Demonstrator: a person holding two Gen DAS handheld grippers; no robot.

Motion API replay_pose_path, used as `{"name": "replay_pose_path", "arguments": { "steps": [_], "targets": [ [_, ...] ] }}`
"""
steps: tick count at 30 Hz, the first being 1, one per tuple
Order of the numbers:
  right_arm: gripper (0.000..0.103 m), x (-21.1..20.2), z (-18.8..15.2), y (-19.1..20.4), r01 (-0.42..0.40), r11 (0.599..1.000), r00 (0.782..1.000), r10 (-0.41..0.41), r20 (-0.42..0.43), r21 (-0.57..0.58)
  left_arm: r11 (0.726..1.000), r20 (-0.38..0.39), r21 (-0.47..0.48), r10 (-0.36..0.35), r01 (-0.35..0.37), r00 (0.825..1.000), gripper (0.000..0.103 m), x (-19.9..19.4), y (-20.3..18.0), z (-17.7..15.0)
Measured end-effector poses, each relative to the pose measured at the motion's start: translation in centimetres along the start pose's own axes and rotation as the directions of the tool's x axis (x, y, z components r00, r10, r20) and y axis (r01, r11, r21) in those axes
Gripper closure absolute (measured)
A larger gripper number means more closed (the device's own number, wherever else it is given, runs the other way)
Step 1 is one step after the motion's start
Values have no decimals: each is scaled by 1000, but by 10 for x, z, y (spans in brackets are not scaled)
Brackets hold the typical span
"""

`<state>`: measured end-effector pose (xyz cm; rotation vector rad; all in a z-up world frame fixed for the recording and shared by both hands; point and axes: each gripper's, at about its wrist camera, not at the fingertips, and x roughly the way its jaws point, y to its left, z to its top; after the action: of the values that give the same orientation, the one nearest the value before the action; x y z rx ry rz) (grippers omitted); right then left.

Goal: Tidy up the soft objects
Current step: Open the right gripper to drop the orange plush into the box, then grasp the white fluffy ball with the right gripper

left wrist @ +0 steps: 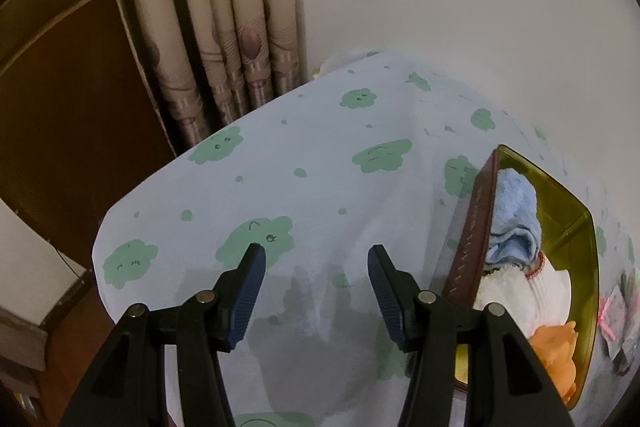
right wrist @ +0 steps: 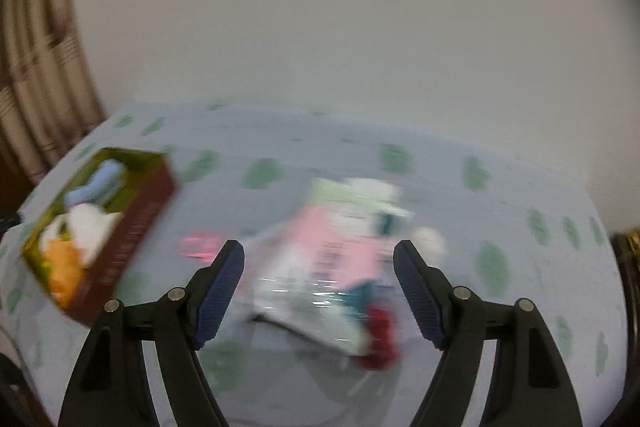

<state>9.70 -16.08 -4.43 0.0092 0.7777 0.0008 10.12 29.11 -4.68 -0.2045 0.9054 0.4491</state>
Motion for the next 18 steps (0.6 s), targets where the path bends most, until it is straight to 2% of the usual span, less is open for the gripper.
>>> {"name": "replay_pose_path", "arguments": {
  "steps": [4, 7, 10, 13, 18],
  "targets": [
    [29, 14, -11, -52, 63, 996, 997, -60, -38, 64, 998, 11, 56, 3, -4, 1000, 48, -1, -12, -3],
    [35, 28, -19, -71, 91, 994, 994, -86, -67, 68, 995, 11, 96, -20, 19, 1000, 48, -2, -22, -6],
    [42, 43, -24, -80, 86, 995, 992, -80, -96, 55, 990, 28, 132, -47, 43, 998, 48, -7, -31, -8],
    [44, 59, -25, -84, 86, 995, 990, -80, -112, 45, 984, 69, 178, -38, 25, 997, 48, -15, -42, -9],
    [44, 79, -19, -87, 70, 996, 991, -64, -115, 48, 967, 58, 252, -65, 48, 996, 48, -26, -65, -13]
  ]
}}
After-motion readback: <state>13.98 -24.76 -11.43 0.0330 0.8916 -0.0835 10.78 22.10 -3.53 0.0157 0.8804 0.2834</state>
